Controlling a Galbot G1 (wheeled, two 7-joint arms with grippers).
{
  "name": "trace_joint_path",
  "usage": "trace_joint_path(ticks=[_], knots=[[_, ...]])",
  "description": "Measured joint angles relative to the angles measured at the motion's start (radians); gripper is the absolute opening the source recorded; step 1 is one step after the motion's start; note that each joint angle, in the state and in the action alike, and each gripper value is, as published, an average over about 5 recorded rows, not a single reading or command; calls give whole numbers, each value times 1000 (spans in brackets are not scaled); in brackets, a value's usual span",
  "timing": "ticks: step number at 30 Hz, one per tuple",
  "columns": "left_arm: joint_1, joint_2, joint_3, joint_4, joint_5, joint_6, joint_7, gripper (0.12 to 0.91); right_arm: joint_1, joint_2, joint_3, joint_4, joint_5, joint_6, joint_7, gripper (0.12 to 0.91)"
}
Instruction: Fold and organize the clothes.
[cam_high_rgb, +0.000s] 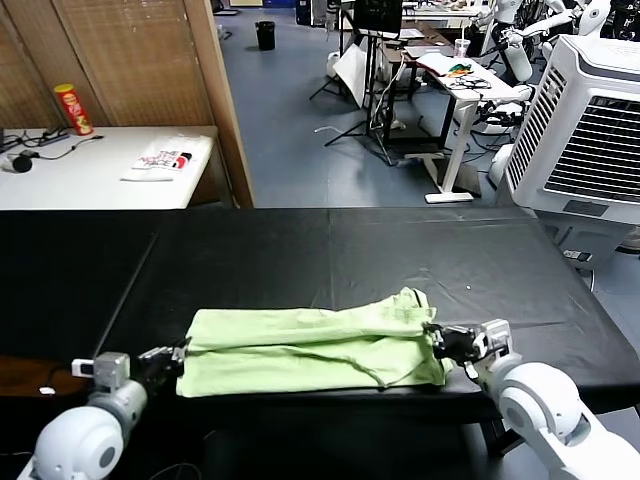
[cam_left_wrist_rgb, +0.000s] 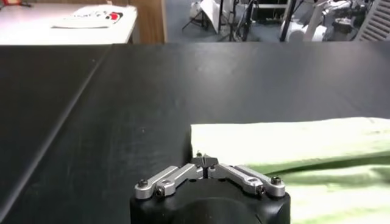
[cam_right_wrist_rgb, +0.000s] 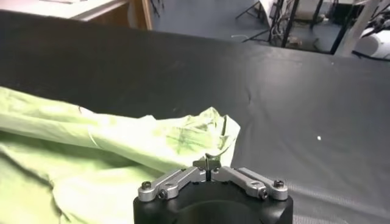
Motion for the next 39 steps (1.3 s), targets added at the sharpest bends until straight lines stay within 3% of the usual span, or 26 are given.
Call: trace_joint_path(ticks=[3,7,11,14,22,34,36,39], knots=[[12,-3,-9,-15,1,13,-5,255,-3,-5,18,16,3,0,-3,494],[15,-9,-24,-40,-17,25,-8,486,21,8,32,8,-11,0,0,700],[-15,-26,-30,-39,-62,24,-23,695,85,47,8,-47,-41,0,1,788],[-68,-45,-20,-9,-92,20,-48,781,148,86,-25,-105,-58,0,0,797],[-212,-95,37,105,-87,8,-48,798,281,184,-113,-238,-78,0,-1,788],[-244,-128,59,193,-80,8,-19,793,319,230,-139,-310,-86,0,0,550],[-248,-131,60,201,-81,8,-17,758,319,234,-139,-317,-90,0,-1,501],[-257,-139,62,215,-86,4,-15,626,318,241,-139,-326,-99,0,-3,408]])
